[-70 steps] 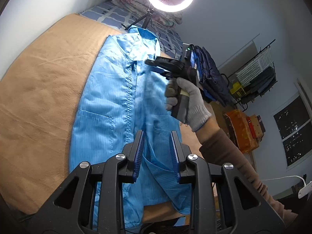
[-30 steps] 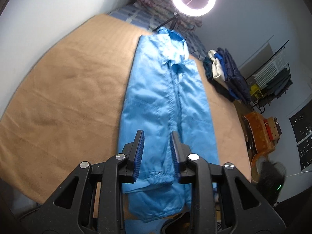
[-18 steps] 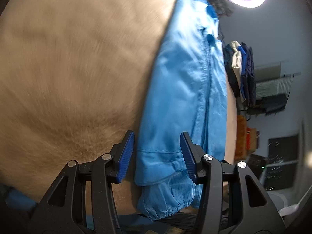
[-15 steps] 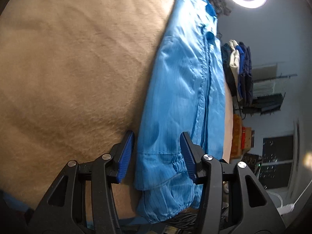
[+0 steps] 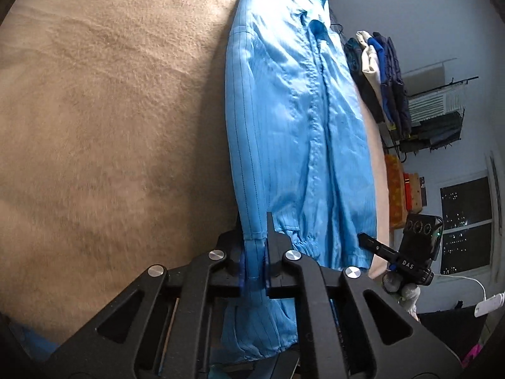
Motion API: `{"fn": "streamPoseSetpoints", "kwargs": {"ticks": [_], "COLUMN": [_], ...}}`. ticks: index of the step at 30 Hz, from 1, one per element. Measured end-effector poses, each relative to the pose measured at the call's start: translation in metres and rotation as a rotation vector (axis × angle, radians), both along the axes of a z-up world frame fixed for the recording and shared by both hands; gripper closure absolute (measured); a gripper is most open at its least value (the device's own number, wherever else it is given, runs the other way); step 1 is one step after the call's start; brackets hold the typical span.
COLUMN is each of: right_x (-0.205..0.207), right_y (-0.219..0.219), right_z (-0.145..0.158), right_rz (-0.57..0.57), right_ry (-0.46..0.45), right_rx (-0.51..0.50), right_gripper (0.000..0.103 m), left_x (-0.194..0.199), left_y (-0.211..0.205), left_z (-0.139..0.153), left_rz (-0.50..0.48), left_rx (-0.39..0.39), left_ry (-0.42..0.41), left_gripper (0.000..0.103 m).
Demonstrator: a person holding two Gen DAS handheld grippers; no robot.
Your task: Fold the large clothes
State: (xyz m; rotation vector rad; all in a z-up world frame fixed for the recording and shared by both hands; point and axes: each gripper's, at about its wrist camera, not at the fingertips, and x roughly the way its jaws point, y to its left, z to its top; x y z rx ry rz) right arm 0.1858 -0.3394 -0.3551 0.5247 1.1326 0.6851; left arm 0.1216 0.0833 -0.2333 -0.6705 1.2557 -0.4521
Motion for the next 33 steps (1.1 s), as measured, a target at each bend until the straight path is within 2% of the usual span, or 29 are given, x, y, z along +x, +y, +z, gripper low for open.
{"fn": "streamPoseSetpoints", "kwargs": {"ticks": [6, 7, 8, 10, 11, 13, 15, 16, 17, 20, 26, 29, 33], "right_x": [-0.021, -0.024, -0.024, -0.02, -0.018, -0.01, -0.003, -0.003, 0.0, 0.001, 0.005, 0.013, 0.03], "right_y": [-0.006, -0.007, -0.008, -0.01, -0.01, -0.012, -0.008, -0.007, -0.004, -0.002, -0.022, -0.027, -0.022], "right_z": [0.006, 0.005, 0.004, -0.001, -0.004, -0.006, -0.007, -0.008, -0.01, -0.01, 0.008, 0.02, 0.043], "right_rz": [0.029, 0.026, 0.023, 0.02, 0.02, 0.028, 0.05, 0.058, 0.069, 0.057, -0.027, -0.065, -0.083], "right_ry": [0.005, -0.001, -0.01, 0.006, 0.022, 0.03, 0.038, 0.038, 0.047, 0.059, 0.021, -0.002, -0.037], "right_rx": [0.036, 0.026, 0.016, 0.027, 0.041, 0.087, 0.096, 0.101, 0.108, 0.144, 0.294, 0.317, 0.283], "right_gripper": [0.103, 0.103, 0.102, 0.089, 0.076, 0.07, 0.072, 0.076, 0.086, 0.101, 0.102, 0.102, 0.102], "left_x": [-0.02, -0.019, -0.017, -0.011, -0.011, -0.011, -0.008, -0.01, -0.009, -0.01, 0.001, 0.014, 0.035], "left_y": [0.0, 0.0, 0.0, 0.002, 0.002, 0.003, 0.0, -0.001, -0.003, -0.007, -0.005, 0.0, 0.002], "left_z": [0.006, 0.004, 0.0, -0.01, -0.013, -0.016, -0.018, -0.018, -0.017, -0.008, 0.03, 0.043, 0.06], "left_rz": [-0.024, -0.026, -0.027, -0.014, -0.009, -0.005, -0.015, -0.024, -0.034, -0.04, -0.023, 0.007, 0.037], "left_rx": [-0.023, -0.019, -0.023, -0.069, -0.088, -0.117, -0.143, -0.14, -0.129, -0.16, -0.266, -0.289, -0.289], "left_ry": [-0.014, -0.016, -0.003, 0.034, 0.045, 0.054, 0.059, 0.056, 0.051, 0.037, -0.031, -0.043, -0.036], "left_gripper": [0.097, 0.094, 0.083, 0.075, 0.074, 0.075, 0.075, 0.085, 0.097, 0.097, 0.098, 0.098, 0.098]}}
